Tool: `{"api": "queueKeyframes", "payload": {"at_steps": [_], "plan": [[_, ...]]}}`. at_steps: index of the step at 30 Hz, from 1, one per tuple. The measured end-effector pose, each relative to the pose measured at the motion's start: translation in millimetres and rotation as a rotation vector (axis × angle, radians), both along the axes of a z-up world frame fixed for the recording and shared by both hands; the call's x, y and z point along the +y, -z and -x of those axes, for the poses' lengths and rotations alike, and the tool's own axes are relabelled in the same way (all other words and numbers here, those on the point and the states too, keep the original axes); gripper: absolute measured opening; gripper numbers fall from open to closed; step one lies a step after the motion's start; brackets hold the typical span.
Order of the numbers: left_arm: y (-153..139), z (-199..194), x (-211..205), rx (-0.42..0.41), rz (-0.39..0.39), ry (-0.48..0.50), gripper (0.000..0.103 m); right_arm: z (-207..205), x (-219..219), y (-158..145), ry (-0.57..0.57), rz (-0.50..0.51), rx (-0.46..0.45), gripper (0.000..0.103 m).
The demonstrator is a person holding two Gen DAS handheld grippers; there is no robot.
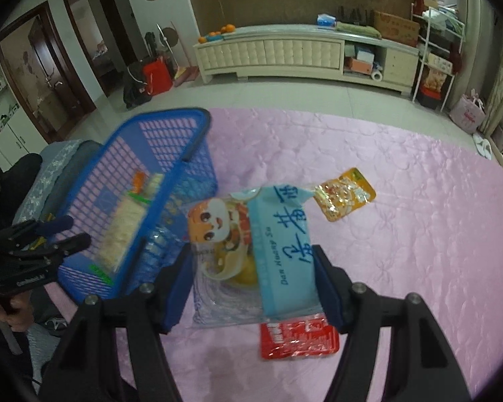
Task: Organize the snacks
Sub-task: 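Carry the cracker pack into the basket with the left tool while the right tool grasps the blue cake pack, then open the left tool over the basket while the right tool drops the blue cake pack in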
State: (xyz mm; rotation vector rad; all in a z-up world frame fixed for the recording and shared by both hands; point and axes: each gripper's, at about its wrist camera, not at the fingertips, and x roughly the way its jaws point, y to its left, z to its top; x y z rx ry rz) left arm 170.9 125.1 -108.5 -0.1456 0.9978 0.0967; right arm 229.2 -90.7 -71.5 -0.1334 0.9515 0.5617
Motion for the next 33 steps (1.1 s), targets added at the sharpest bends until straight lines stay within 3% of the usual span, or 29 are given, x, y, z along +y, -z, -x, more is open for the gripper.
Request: {"api": "queueKeyframes", "payload": {"at_steps": [8,14,21,33], "plan": [[-32,28,11,-0.082,0.026,0.034,0.06,36,30,-42,-0.044,-0.016,-0.073,0.071],[-48,39,24,-0.12,0.021,0.045,0.06,53,57,-56,-0.079,-0.032,-0.082,0.071],[-47,47,40,-0.143,0.033,0.045,0.06,61,98,-52,-0.122,0.005,-0.083,0.071],[-33,46,58,-0.138,0.095,0.029,0.06,55,140,-17,-0.133,0.115,-0.032,0.071]]}}
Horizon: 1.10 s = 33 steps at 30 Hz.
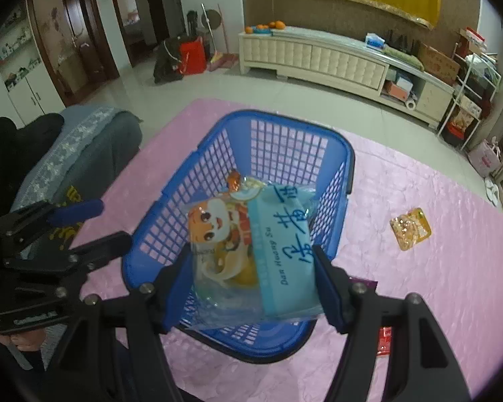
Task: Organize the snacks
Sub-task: 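Open the left tool over the basket while the right tool drops the blue cake pack in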
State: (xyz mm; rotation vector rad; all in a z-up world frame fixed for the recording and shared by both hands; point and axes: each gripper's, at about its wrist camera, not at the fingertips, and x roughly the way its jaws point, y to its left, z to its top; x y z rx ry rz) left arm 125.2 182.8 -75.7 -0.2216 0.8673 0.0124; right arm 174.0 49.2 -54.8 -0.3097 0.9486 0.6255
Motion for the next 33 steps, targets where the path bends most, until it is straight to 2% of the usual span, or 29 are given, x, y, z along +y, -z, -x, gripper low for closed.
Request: {"api": "queueKeyframes", "payload": {"at_steps": [13,16,17,19,25,33], "plan": [[7,0,6,0.014,0.021,-0.006,0.06,-1,11,16,0.003,0.072,-0.004,0.072],[7,2,5,0.015,0.021,-0.01,0.06,-1,12,19,0.004,0.101,-0.011,0.075],[6,3,5,0.016,0.021,-0.011,0.06,-1,12,18,0.008,0.109,-0.023,0.079],[4,5,3,0.017,0.02,-0.014,0.06,2,9,13,0.012,0.108,-0.057,0.084],[-7,10,-12,0.016,0.001,-0.004,0.06,11,-7,-6,0.011,0.081,-0.082,0.084],[-33,20,-46,-0.029,-0.055,0.031,0.06,24,-47,-30,0.036,0.023,-0.095,0.084]]}}
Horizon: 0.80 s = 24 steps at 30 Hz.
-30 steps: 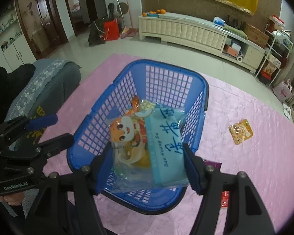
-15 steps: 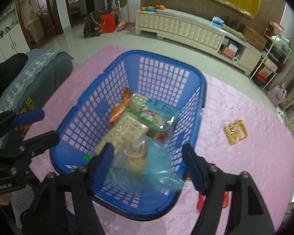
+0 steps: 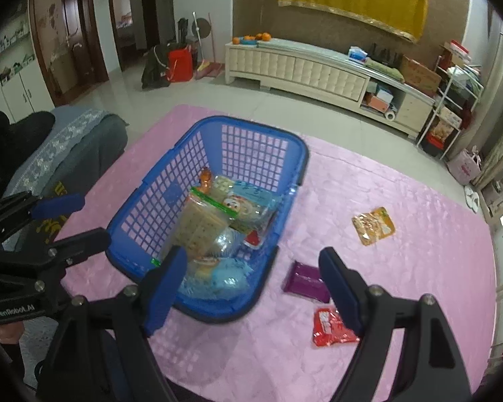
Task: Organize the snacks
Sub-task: 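Open the left tool over the basket while the right tool drops the blue cake pack in, then move both open tools back toward the red and purple packs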
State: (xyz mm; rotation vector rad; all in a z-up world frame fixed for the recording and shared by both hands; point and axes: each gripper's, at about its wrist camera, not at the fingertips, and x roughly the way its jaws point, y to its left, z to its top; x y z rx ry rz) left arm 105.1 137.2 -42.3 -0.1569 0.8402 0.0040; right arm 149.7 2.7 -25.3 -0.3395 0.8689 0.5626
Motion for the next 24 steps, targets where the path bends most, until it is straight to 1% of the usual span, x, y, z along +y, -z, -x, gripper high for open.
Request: {"api": "queueKeyframes", "payload": {"at_steps": [2,9,12,16,20,24], "plan": [[-5,1,-9,-0.013,-0.005,0.001,0.06,3,-13,-6,0.012,-0.013,-0.006,0.084],[-11,-5,-49,-0.026,0.024,0.05,0.06,8,-55,-19,0.038,-0.034,-0.023,0.084],[-11,-7,-67,-0.032,0.011,0.076,0.06,8,-75,-22,0.059,-0.046,-0.027,0.084],[-10,-12,-92,-0.046,-0.011,0.109,0.06,8,-98,-21,0.088,-0.054,-0.028,0.084],[-4,-20,-113,-0.034,-0.01,0.145,0.06,6,-125,-13,0.114,-0.06,-0.012,0.084],[4,-27,-133,-0.029,-0.028,0.183,0.06,4,-149,-6,0.138,-0.055,-0.002,0.084]]}}
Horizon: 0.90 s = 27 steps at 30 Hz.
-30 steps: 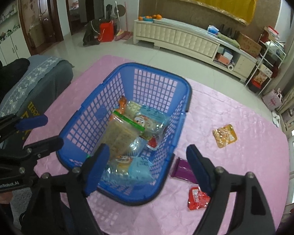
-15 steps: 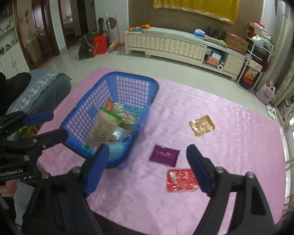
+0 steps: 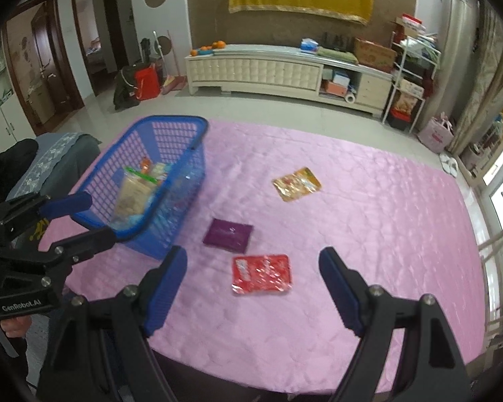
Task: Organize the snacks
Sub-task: 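Move both open tools back toward the red and purple packs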
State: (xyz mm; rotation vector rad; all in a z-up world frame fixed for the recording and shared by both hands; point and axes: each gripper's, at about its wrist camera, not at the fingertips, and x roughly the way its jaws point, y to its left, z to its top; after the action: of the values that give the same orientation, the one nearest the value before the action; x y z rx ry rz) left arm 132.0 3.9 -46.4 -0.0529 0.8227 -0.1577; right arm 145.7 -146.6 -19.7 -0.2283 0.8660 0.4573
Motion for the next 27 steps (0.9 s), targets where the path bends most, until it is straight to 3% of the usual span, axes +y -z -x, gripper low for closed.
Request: {"api": "queueKeyframes", "payload": {"at_steps": [4,6,10,16,19,27], "plan": [[10,-5,-17,-0.011,-0.009,0.038,0.07,-1,-21,8,0.027,0.011,0.006,0.084],[17,-10,-26,-0.002,-0.017,0.058,0.08,-2,-31,13,0.045,0.016,0.009,0.084],[29,-15,-42,0.012,-0.051,0.101,0.083,-2,-48,25,0.069,0.026,0.009,0.085],[50,-24,-56,0.044,-0.066,0.172,0.088,-7,-67,49,0.098,0.032,0.036,0.1],[63,-31,-64,0.064,-0.095,0.186,0.103,-11,-72,61,0.105,0.046,0.042,0.102],[90,-56,-78,0.121,-0.107,0.245,0.103,-23,-83,93,0.109,0.048,0.078,0.103]]}}
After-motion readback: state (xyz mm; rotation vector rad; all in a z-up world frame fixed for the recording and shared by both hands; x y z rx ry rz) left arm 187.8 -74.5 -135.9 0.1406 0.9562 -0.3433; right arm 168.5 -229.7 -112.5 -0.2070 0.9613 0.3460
